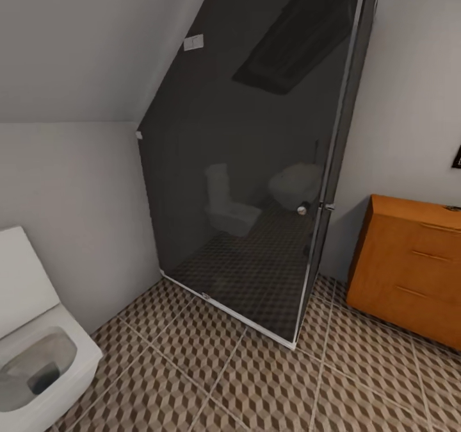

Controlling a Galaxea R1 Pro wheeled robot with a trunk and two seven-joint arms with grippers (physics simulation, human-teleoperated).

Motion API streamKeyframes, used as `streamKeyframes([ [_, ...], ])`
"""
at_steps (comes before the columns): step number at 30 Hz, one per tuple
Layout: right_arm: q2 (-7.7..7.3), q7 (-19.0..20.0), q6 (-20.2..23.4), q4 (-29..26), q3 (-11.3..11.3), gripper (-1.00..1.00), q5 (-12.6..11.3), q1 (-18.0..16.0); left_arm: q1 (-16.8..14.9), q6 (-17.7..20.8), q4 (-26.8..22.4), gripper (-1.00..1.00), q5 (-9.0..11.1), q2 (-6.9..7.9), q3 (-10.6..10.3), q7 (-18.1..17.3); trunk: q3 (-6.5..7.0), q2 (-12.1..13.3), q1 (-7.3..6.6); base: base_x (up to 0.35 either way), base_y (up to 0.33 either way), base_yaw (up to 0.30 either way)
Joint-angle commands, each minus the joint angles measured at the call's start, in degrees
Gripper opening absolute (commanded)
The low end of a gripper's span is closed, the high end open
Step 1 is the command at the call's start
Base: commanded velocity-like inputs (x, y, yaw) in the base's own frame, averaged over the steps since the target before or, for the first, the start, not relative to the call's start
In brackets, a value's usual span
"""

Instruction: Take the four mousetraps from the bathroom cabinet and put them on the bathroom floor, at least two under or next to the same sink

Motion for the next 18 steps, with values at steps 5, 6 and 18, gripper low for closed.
streamKeyframes([
  [5,0.00,0.0,-0.2,0.0,0.0,1.00,-0.1,0.0,0.0,-0.1,0.0,1.00,0.2,0.00,0.1,0.0,-0.04,0.0,0.00,0.000,0.000,-0.251],
  [6,0.00,0.0,-0.2,0.0,0.0,1.00,-0.1,0.0,0.0,-0.1,0.0,1.00,0.2,0.00,0.1,0.0,-0.04,0.0,0.00,0.000,0.000,-0.251],
  [18,0.00,0.0,-0.2,0.0,0.0,1.00,-0.1,0.0,0.0,-0.1,0.0,1.00,0.2,0.00,0.1,0.0,-0.04,0.0,0.00,0.000,0.000,-0.251],
])
